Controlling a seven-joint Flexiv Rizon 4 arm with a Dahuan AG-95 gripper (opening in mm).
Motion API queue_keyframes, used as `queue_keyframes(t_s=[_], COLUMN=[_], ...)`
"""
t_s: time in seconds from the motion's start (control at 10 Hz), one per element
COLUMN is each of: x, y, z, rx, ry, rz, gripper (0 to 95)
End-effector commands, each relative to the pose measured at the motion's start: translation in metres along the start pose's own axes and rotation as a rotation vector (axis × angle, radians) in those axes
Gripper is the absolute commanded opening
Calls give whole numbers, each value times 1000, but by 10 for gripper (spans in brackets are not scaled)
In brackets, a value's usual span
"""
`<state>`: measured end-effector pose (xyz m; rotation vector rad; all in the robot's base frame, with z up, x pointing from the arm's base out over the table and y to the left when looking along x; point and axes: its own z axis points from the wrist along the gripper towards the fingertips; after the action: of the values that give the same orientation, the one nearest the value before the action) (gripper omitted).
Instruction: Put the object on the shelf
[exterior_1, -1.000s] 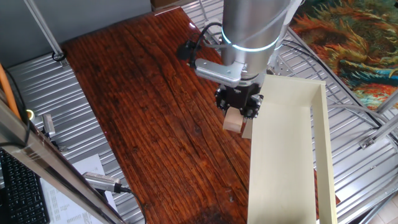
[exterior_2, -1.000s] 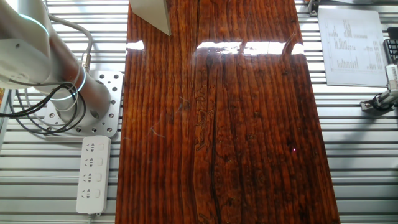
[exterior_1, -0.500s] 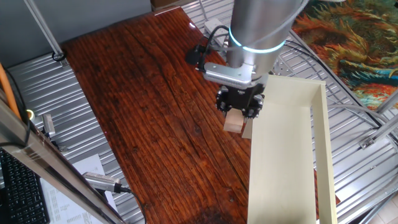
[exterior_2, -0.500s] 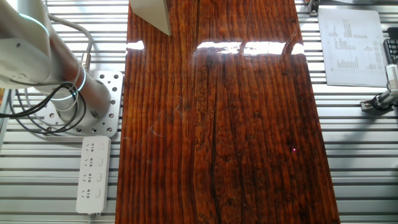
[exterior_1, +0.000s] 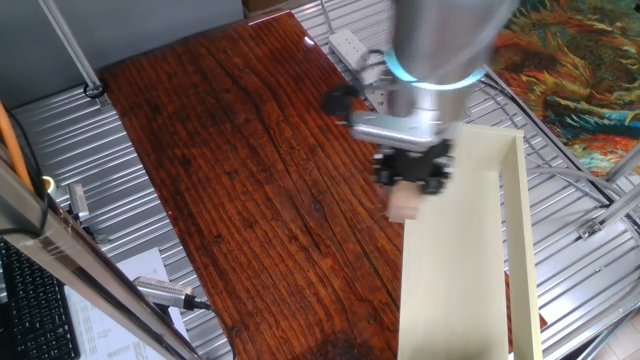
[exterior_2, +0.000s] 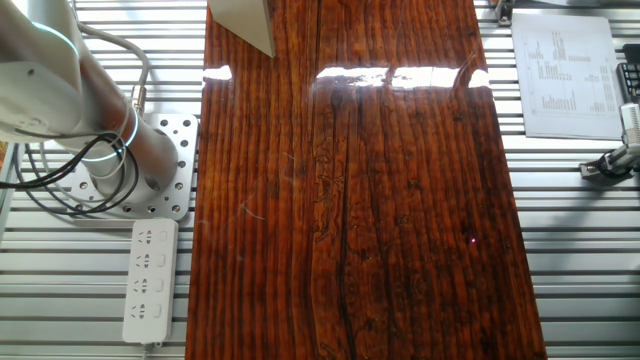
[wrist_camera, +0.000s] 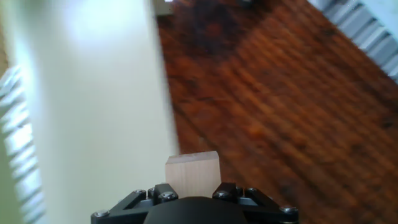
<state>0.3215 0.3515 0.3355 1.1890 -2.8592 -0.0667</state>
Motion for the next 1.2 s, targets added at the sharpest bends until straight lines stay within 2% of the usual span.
queue_keyframes(t_s=[0.1, 0.3, 0.6, 0.9, 1.2], x=[10, 23, 29, 24, 22], y=[14, 24, 32, 41, 41], z=[5, 19, 22, 23, 22], rx=[43, 35, 31, 32, 31], ry=[10, -8, -5, -10, -13], rz=[23, 54, 49, 77, 54], gripper=[0, 0, 0, 0, 0])
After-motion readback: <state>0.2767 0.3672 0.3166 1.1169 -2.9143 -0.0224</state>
